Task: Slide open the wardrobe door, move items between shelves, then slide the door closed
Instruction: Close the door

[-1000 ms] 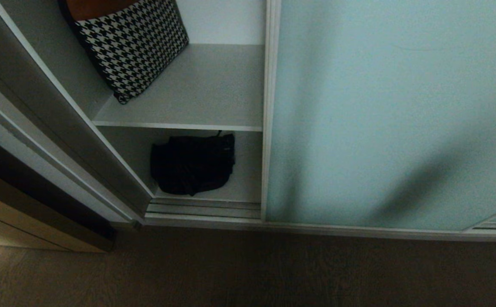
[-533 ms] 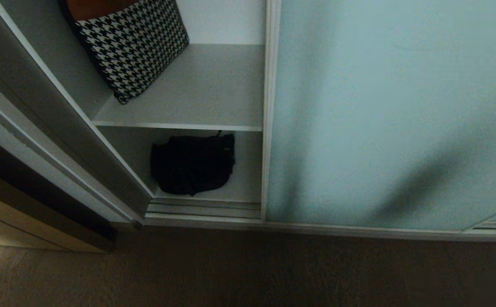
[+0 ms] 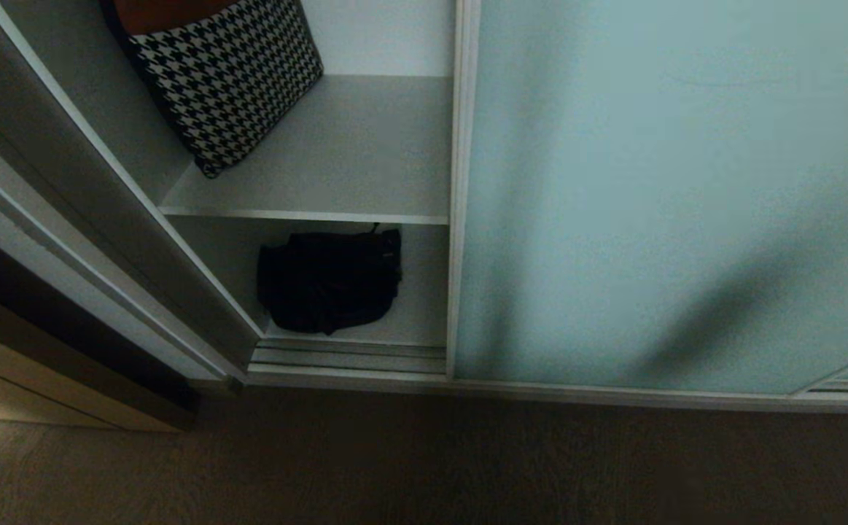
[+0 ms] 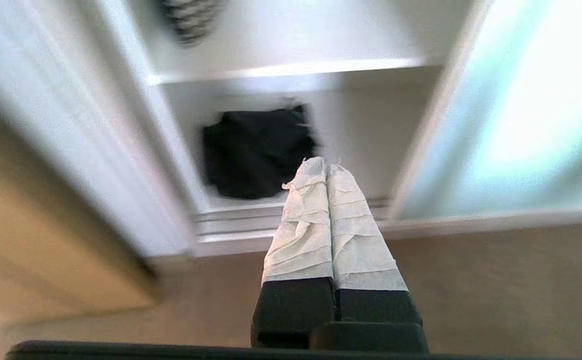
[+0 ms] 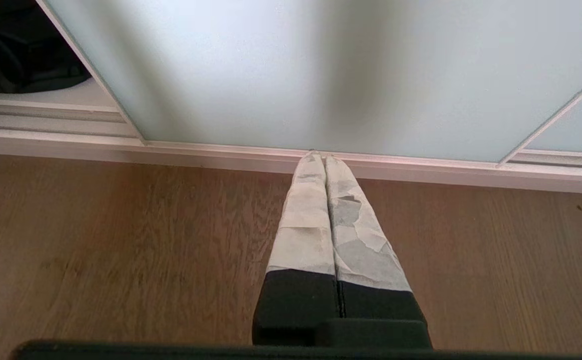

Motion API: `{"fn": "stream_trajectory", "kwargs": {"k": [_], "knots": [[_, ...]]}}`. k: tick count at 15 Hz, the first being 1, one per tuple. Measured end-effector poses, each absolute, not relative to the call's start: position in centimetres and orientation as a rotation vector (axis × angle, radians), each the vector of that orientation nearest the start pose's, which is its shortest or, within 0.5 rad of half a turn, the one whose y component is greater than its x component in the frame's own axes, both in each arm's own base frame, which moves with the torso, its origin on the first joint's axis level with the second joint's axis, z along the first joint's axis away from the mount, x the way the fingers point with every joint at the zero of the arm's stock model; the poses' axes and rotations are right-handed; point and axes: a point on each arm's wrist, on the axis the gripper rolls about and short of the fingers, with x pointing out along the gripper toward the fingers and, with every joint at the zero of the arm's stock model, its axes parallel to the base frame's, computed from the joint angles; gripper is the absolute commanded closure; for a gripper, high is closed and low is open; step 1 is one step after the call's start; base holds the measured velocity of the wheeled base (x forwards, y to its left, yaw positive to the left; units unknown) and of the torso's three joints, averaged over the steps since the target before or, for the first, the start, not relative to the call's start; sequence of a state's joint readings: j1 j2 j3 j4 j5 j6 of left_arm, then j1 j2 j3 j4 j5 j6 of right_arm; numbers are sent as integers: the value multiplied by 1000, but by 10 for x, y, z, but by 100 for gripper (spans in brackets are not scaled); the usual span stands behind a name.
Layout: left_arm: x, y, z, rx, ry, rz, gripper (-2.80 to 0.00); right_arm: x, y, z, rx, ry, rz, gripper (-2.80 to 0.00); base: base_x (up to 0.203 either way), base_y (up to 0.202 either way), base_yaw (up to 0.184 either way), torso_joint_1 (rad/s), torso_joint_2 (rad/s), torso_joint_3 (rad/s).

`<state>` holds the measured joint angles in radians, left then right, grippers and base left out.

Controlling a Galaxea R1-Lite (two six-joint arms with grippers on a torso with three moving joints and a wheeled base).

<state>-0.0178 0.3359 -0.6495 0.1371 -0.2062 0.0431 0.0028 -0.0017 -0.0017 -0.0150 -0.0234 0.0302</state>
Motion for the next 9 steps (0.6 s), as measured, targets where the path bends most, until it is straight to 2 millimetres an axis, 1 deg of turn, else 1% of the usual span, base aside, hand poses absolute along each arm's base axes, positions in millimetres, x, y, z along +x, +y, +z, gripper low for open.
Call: {"fn": "stream_trajectory", "kwargs": {"k": [2,3,5,7,8,9], "knots": [[-6,-7,283,39,-117,-333,0,-23,-1,77,31,-19,-21,0,0,0,0,0,0,0],[15,-8,302,26,-94,-390,0,-23,-1,77,31,-19,-20,0,0,0,0,0,0,0],[66,-12,345,-7,-81,-511,0,-23,-1,77,31,-18,-21,0,0,0,0,0,0,0],[109,-19,385,-44,-104,-673,0,-23,-1,77,30,-18,-20,0,0,0,0,0,0,0],[128,-27,398,-66,-101,-783,0,-23,-1,77,30,-18,-20,0,0,0,0,0,0,0],[143,-38,406,-85,-88,-898,0,-23,-1,77,31,-18,-20,0,0,0,0,0,0,0]]}}
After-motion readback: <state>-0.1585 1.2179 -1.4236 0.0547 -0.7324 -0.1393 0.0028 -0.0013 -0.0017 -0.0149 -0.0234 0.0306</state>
